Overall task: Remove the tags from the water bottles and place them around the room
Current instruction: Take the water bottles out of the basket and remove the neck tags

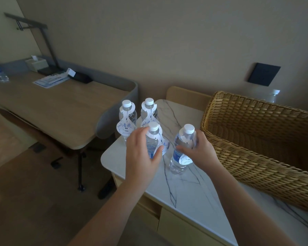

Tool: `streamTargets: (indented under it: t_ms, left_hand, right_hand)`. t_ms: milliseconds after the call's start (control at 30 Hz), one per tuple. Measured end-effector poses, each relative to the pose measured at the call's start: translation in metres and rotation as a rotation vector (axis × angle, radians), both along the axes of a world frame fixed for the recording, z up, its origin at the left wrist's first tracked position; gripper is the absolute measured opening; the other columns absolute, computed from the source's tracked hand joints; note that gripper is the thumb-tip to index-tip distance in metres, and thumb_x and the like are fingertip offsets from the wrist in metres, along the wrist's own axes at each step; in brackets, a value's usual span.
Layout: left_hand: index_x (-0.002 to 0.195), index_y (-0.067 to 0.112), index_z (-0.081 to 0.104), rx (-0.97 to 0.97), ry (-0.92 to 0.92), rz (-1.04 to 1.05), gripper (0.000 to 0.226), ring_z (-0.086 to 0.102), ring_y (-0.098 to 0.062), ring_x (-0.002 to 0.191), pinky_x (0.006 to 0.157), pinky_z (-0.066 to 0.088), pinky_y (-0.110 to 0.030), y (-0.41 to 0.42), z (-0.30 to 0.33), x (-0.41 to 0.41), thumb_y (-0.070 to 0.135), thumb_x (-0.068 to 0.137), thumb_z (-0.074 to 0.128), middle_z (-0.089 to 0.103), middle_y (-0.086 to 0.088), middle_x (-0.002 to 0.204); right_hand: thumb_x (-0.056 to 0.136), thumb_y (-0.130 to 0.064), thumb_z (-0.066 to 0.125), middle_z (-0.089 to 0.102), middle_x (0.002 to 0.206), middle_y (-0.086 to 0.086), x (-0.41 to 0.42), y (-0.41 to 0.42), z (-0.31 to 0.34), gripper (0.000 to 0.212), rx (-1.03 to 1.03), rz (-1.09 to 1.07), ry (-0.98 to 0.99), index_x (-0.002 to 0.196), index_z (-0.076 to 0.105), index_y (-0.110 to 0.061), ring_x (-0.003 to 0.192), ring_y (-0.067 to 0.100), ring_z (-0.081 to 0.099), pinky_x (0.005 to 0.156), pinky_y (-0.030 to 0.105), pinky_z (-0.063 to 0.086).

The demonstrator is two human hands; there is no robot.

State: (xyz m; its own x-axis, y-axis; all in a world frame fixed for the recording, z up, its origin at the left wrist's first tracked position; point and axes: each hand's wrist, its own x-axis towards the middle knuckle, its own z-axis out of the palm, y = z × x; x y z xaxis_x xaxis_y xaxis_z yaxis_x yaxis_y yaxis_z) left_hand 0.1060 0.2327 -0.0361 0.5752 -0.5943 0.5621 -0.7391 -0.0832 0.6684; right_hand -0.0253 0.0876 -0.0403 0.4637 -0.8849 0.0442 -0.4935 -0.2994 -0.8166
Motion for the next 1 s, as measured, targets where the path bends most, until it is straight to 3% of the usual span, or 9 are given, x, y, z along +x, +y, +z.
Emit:
streamTargets:
  t_ms: [67, 200, 333, 400, 467, 600, 733, 867, 1000]
  left_hand:
    - [0.126, 0.01, 0.054, -0.009, -0.052, -0.082, 0.048, 0.047, -0.012, 0.12, 0.088, 0.044, -0.015, -0.002, 0.003, -0.011, 0.026, 0.084, 0.07, 0.054, -0.007, 0.128]
    - [0.132, 0.012, 0.048, 0.202, 0.019, -0.291, 0.044, 0.05, -0.013, 0.116, 0.087, 0.039, -0.014, -0.022, 0.001, -0.023, 0.018, 0.091, 0.062, 0.053, -0.003, 0.128]
    - [0.139, 0.014, 0.042, 0.359, 0.077, -0.299, 0.048, 0.05, -0.023, 0.12, 0.097, 0.042, -0.03, -0.059, -0.004, -0.024, 0.018, 0.093, 0.058, 0.055, -0.006, 0.13]
    - [0.139, 0.017, 0.042, 0.423, 0.141, -0.3, 0.05, 0.056, -0.026, 0.117, 0.099, 0.044, -0.042, -0.073, -0.005, -0.021, 0.023, 0.093, 0.06, 0.06, -0.006, 0.127]
    - [0.141, 0.022, 0.043, 0.434, 0.247, -0.333, 0.053, 0.061, -0.023, 0.112, 0.099, 0.046, -0.045, -0.081, -0.007, -0.017, 0.031, 0.092, 0.062, 0.062, -0.004, 0.128]
    - [0.137, 0.026, 0.049, 0.406, 0.341, -0.371, 0.057, 0.062, -0.012, 0.097, 0.091, 0.052, -0.039, -0.085, -0.017, -0.017, 0.039, 0.085, 0.069, 0.065, 0.004, 0.115]
    - [0.128, 0.025, 0.053, 0.378, 0.372, -0.452, 0.048, 0.065, -0.007, 0.088, 0.079, 0.053, -0.027, -0.086, -0.024, -0.037, 0.031, 0.085, 0.071, 0.067, 0.008, 0.104]
    - [0.12, 0.032, 0.055, 0.374, 0.346, -0.511, 0.04, 0.06, 0.007, 0.082, 0.069, 0.046, -0.016, -0.089, -0.026, -0.063, 0.032, 0.084, 0.071, 0.062, 0.021, 0.092]
    - [0.116, 0.03, 0.056, 0.389, 0.313, -0.589, 0.039, 0.065, -0.007, 0.089, 0.079, 0.053, -0.029, -0.097, -0.027, -0.084, 0.032, 0.081, 0.073, 0.067, 0.014, 0.097]
  right_hand:
    - [0.073, -0.048, 0.074, 0.059, 0.108, -0.011, -0.004, 0.0, 0.001, 0.062, 0.002, -0.005, -0.023, 0.124, 0.046, -0.027, 0.095, 0.011, 0.057, 0.065, 0.02, 0.041]
    - [0.083, -0.046, 0.064, 0.063, 0.118, -0.006, -0.016, 0.0, 0.0, 0.052, 0.076, -0.018, -0.124, 0.129, 0.051, -0.025, 0.107, 0.013, 0.06, 0.086, 0.034, 0.05]
    - [0.088, -0.033, 0.057, 0.066, 0.114, -0.01, -0.023, 0.002, -0.002, 0.035, 0.13, -0.01, -0.239, 0.124, 0.058, -0.029, 0.105, 0.009, 0.06, 0.078, 0.023, 0.046]
    - [0.087, -0.03, 0.056, 0.068, 0.106, -0.014, -0.024, 0.003, -0.002, 0.033, 0.161, 0.009, -0.272, 0.119, 0.061, -0.033, 0.099, 0.002, 0.062, 0.074, 0.021, 0.045]
    - [0.088, -0.026, 0.056, 0.069, 0.103, -0.015, -0.026, 0.003, -0.004, 0.032, 0.17, 0.006, -0.296, 0.118, 0.062, -0.034, 0.094, -0.003, 0.063, 0.073, 0.018, 0.045]
    - [0.089, -0.023, 0.057, 0.07, 0.102, -0.013, -0.04, 0.002, -0.006, 0.028, 0.181, -0.016, -0.336, 0.113, 0.066, -0.034, 0.097, 0.004, 0.064, 0.078, 0.023, 0.048]
    - [0.089, -0.019, 0.057, 0.071, 0.103, -0.012, -0.063, 0.004, -0.009, 0.028, 0.146, -0.035, -0.347, 0.113, 0.066, -0.03, 0.097, 0.004, 0.064, 0.081, 0.023, 0.049]
    - [0.09, -0.016, 0.058, 0.071, 0.102, -0.014, -0.091, 0.007, -0.011, 0.028, 0.127, -0.111, -0.365, 0.113, 0.067, -0.029, 0.094, 0.0, 0.064, 0.074, 0.014, 0.047]
    - [0.093, -0.018, 0.056, 0.072, 0.103, -0.011, -0.121, 0.011, -0.011, 0.023, 0.134, -0.178, -0.402, 0.11, 0.069, -0.027, 0.095, 0.001, 0.065, 0.074, 0.012, 0.047]
